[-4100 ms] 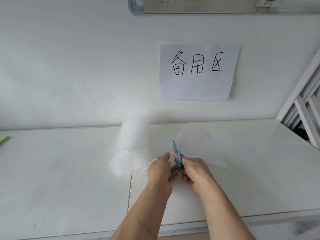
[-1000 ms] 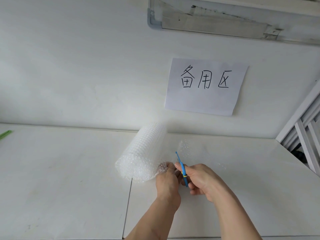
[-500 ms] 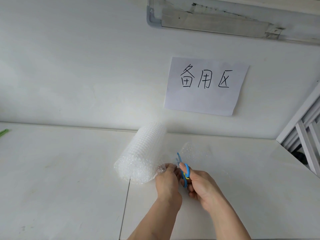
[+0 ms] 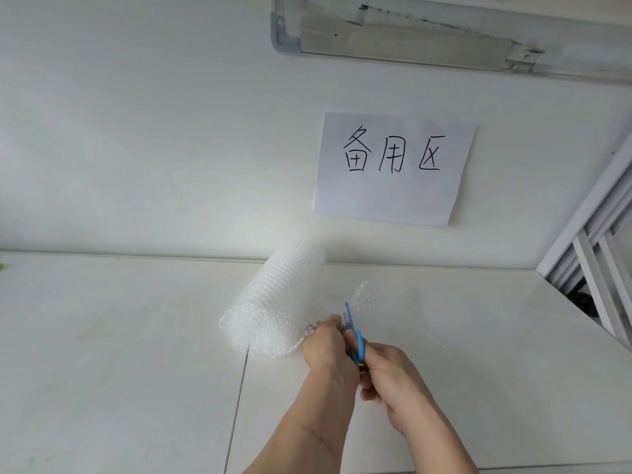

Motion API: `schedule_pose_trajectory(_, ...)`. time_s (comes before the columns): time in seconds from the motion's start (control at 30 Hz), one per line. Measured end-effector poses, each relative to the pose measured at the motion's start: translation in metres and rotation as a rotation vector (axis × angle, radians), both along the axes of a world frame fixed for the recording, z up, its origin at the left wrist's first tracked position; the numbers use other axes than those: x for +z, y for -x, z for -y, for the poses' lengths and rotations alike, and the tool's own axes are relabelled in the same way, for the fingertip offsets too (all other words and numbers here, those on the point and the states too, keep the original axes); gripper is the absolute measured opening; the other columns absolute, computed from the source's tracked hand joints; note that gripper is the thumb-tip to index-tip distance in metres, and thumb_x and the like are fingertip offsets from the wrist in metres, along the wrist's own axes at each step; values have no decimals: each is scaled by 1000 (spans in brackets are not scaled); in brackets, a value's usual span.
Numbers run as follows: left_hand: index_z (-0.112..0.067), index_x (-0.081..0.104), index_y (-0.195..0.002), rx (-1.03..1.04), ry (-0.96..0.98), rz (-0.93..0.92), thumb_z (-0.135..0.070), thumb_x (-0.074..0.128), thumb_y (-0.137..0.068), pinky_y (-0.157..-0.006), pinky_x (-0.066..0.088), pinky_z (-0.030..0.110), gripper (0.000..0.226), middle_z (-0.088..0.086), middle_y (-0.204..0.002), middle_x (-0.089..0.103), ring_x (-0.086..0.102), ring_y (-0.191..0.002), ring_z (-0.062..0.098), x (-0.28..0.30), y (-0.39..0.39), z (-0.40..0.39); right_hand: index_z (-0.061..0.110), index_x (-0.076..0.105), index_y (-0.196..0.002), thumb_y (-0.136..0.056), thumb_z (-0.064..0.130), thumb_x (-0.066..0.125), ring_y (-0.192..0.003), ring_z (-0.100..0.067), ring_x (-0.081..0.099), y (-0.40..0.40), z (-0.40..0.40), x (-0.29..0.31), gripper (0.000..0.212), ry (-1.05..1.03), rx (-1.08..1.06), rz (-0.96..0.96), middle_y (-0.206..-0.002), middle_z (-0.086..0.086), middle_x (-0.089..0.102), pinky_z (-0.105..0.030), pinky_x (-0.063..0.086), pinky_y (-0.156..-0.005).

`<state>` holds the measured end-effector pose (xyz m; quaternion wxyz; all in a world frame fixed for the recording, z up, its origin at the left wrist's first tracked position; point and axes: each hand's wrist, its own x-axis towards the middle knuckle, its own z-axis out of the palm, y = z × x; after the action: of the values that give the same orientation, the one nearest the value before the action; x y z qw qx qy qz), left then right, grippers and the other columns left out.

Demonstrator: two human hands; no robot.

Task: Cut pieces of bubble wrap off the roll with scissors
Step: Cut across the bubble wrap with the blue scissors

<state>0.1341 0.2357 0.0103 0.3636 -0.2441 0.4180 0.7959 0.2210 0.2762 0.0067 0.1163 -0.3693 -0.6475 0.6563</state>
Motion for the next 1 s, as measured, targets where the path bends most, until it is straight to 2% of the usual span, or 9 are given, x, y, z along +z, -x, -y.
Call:
schedule_pose_trajectory(0.13, -5, 66, -87, -3, -138, 21, -5, 62, -90, -57, 47, 30, 5, 7, -78, 63, 58, -62, 21, -5, -3, 7, 15, 68, -74, -81, 58, 68, -47, -13, 44, -3, 1, 2, 44, -1, -16, 36, -59, -1, 48, -26, 47, -49)
schedule_pose_trajectory(0.2, -6, 68, -93, -20, -181, 12, -4, 62, -89, -60, 47, 30, 8, 6, -84, 65, 60, -67, 20, -8, -4, 9, 14, 67, -75, -81, 56, 69, -46, -13, 44, -5, 3, 2, 42, 0, -31, 42, -55, 0, 46, -25, 47, -48)
schedule_pose_trajectory(0.43, -5, 63, -81, -81, -153, -48, -7, 65, -87, -57, 44, 30, 7, 7, -70, 55, 53, -62, 20, -17, -3, 8, 15, 67, -77, -79, 58, 70, -46, -14, 44, -12, 6, 4, 44, 14, -61, 51, -65, -8, 54, -26, 47, -48)
schedule_pose_trajectory(0.63, -6, 68, -92, 12, -183, -73, -3, 67, -85, -66, 47, 28, 7, 3, -81, 65, 61, -78, 14, -18, -2, 8, 14, 65, -75, -80, 56, 69, -47, -14, 42, -18, 8, 5, 42, 54, -64, 32, -67, -6, 57, -24, 45, -46)
schedule_pose_trajectory(0.7, -5, 68, -92, 22, -186, -76, -1, 66, -85, -63, 46, 27, 8, 3, -82, 66, 61, -78, 14, -18, -2, 9, 14, 66, -77, -79, 56, 69, -47, -13, 42, -20, 9, 7, 42, 76, -40, 10, -70, -6, 59, -23, 45, -46)
schedule_pose_trajectory(0.83, -3, 67, -86, -6, -107, -101, 2, 63, -85, -57, 47, 27, 7, 4, -69, 62, 58, -68, 17, -16, -1, 9, 15, 69, -81, -80, 58, 67, -50, -13, 46, -20, 11, 10, 43, 82, -4, 14, -72, -6, 64, -26, 51, -52)
schedule_pose_trajectory(0.87, -1, 67, -88, 2, -92, -106, 4, 62, -85, -58, 49, 28, 8, 6, -71, 62, 58, -67, 18, -16, 0, 8, 15, 70, -81, -79, 59, 67, -51, -13, 47, -20, 11, 11, 44, 79, 1, 13, -72, -6, 65, -27, 52, -53)
schedule_pose_trajectory(0.93, 3, 67, -91, 3, -73, -126, 8, 60, -85, -74, 55, 33, 11, 12, -78, 64, 60, -69, 20, -15, 3, 7, 16, 70, -79, -78, 60, 67, -52, -14, 48, -20, 12, 12, 45, 62, 1, 14, -73, -6, 67, -28, 53, -55)
schedule_pose_trajectory(1.0, 5, 65, -85, -29, -22, -161, 8, 57, -85, -86, 53, 36, 10, 16, -80, 63, 59, -71, 22, -11, 5, 6, 16, 69, -78, -80, 60, 66, -53, -14, 49, -21, 12, 13, 44, 44, -15, 23, -71, -6, 69, -28, 54, -56)
